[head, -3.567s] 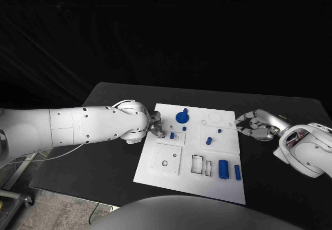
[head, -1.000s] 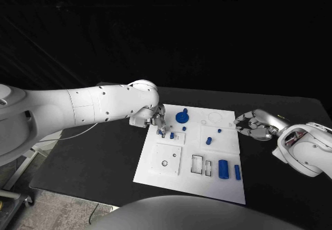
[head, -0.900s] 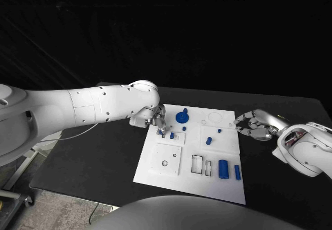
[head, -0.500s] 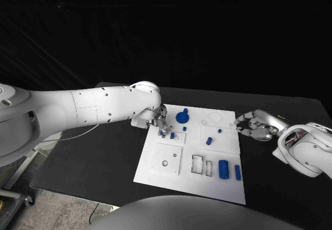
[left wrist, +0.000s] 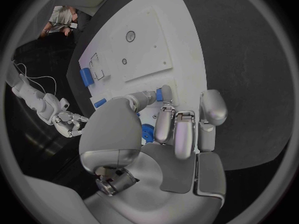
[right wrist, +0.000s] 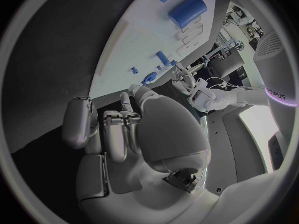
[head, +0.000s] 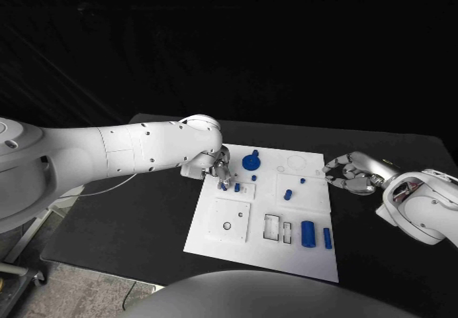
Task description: Assemble the parts on the task board
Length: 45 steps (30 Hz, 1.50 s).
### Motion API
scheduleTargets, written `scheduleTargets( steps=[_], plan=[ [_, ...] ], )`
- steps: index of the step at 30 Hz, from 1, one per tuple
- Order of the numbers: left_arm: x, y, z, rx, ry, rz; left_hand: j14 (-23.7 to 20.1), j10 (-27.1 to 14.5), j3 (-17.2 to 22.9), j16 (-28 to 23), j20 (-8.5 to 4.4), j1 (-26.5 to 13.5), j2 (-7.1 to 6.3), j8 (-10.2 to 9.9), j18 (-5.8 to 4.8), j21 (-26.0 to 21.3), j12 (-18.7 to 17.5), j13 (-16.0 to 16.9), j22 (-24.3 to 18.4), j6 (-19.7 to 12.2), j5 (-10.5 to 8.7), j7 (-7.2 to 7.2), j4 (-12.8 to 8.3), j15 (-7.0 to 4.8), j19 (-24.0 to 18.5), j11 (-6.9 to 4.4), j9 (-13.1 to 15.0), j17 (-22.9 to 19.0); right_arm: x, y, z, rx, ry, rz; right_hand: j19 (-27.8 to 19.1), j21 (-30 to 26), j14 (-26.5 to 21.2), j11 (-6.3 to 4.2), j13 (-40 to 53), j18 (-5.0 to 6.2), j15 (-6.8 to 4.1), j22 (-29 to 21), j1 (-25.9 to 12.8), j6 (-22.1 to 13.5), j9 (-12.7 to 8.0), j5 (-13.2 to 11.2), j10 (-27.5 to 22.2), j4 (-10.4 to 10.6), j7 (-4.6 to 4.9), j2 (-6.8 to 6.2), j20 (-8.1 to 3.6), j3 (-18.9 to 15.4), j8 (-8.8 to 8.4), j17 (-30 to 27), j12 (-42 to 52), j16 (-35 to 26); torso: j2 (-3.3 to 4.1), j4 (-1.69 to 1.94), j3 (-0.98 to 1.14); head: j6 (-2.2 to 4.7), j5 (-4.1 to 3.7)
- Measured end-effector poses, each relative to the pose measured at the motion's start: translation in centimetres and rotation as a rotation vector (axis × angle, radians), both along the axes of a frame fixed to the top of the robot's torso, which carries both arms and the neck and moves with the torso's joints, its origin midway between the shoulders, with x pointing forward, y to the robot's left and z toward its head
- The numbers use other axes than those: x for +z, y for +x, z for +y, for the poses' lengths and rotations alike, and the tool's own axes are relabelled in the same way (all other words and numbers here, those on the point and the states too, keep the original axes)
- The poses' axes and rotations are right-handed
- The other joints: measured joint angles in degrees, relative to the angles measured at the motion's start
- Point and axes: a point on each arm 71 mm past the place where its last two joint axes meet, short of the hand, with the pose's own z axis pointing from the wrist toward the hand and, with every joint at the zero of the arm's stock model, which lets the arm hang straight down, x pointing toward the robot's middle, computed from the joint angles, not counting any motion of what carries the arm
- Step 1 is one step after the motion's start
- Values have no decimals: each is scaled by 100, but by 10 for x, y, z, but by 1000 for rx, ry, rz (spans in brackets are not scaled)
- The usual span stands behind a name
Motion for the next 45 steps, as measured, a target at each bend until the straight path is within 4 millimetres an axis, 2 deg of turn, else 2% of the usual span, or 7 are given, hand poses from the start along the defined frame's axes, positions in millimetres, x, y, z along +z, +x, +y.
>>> scheduleTargets(
  steps=[22,27,30,37,41,43,45],
  plan=[
    [-3,-1,1,-8,15,-9,0,0,-8,0,0,-8,5,-17,0,-21,-22,0,0,-9,-2,13,-24,0,0,0,-5,-1,-1,0,-1,-1,-5,8,0,0,0,-1,0,0,0,-1,0,0,-5,0,-1,0,0,0,0,33,0,-1,0,0,-2,3,-3,0,1],
    [-4,-1,0,-7,15,-9,5,-21,-61,0,21,-257,177,-78,0,-54,-22,0,0,-8,-23,14,-179,5,-21,21,9,-1,-1,0,-1,-1,-6,10,0,-26,0,-2,0,0,0,-1,0,0,-4,0,-1,0,0,0,0,33,0,-2,0,0,-2,3,-3,0,2],
    [-5,-1,0,-5,14,-9,-1,-41,-391,-38,41,-394,309,-168,0,-100,-45,0,0,-9,-36,13,-72,44,-41,41,-37,-1,-1,0,-1,-1,-6,11,0,-28,0,-2,0,0,0,-2,0,0,-4,0,-2,0,0,0,0,33,0,3,0,0,-2,1,-3,0,3],
    [-6,-1,0,2,9,-13,-2,-124,-1035,-44,82,-643,506,-353,0,-155,-61,0,4,28,-34,42,193,84,-82,82,-154,-1,-1,0,-1,-2,-8,13,0,-28,0,-2,0,0,0,-2,0,0,-4,0,-2,0,0,0,0,33,0,3,0,0,-2,-1,0,0,-3],
    [-7,-1,1,6,5,-15,-2,-171,-1341,-45,113,-823,624,-476,0,-205,-80,0,4,57,1,55,471,84,-113,128,-221,-1,-1,0,-1,-2,-9,14,0,-28,0,-2,0,0,0,-2,0,0,-4,0,-2,0,0,0,0,33,0,3,0,0,-2,2,3,0,-5],
    [-7,-1,1,8,3,-16,-44,-221,-1470,-74,120,-884,685,-534,0,-254,-107,0,4,35,3,78,601,126,-168,134,-252,-1,-1,0,-1,-2,-9,15,0,-27,0,-2,0,0,0,-2,0,0,-4,0,-2,0,0,0,0,33,0,2,0,0,-2,3,3,0,-5],
    [-6,-1,0,10,-1,-17,-96,-304,-1654,-89,159,-993,726,-636,0,-322,-158,0,4,-7,110,121,784,178,-222,187,-287,-1,-1,0,-1,-2,-10,16,0,-27,0,-3,0,0,0,-2,0,0,-4,0,-3,0,0,0,0,33,0,2,0,0,-2,3,2,0,-5]
  ],
)
